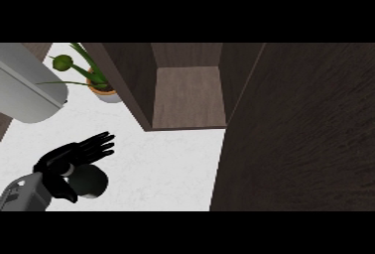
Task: Pick up the wine, place it into the cabinet and close the cabinet
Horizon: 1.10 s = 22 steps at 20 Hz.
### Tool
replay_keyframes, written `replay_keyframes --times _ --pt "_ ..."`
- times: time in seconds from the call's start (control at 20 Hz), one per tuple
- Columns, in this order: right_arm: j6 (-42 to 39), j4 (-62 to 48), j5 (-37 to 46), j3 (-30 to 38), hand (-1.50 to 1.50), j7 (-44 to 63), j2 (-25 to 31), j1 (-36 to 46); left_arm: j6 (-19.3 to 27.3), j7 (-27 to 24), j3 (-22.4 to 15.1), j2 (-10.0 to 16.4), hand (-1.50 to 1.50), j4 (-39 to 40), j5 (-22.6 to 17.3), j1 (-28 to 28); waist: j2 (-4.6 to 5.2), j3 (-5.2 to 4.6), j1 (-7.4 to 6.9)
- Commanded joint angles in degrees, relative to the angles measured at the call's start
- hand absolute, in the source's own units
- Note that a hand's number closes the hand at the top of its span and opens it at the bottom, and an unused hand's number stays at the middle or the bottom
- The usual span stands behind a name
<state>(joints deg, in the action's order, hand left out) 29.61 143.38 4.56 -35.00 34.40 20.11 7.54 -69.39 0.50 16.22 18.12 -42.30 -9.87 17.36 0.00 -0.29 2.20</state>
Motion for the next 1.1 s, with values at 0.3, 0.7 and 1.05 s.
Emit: replay_keyframes --times 0.3,0.7,1.05 --pt "1.61 8.37 5.49 -3.43 -1.50 2.47 2.52 -3.16 -6.88 -7.82 -0.08 0.11 1.50 5.85 -0.13 1.19 -0.08 0.04 -0.14" --pt "3.08 7.57 3.36 -2.57 -1.50 -0.54 3.62 -3.76 10.48 -15.34 2.71 -3.55 1.50 -5.07 3.05 -2.17 -0.38 0.05 -0.83" --pt "4.16 5.72 1.40 -2.53 -1.50 -2.64 3.92 -4.52 37.63 -29.46 7.65 -12.69 1.50 -17.09 8.88 -12.61 -1.13 0.20 -2.12"
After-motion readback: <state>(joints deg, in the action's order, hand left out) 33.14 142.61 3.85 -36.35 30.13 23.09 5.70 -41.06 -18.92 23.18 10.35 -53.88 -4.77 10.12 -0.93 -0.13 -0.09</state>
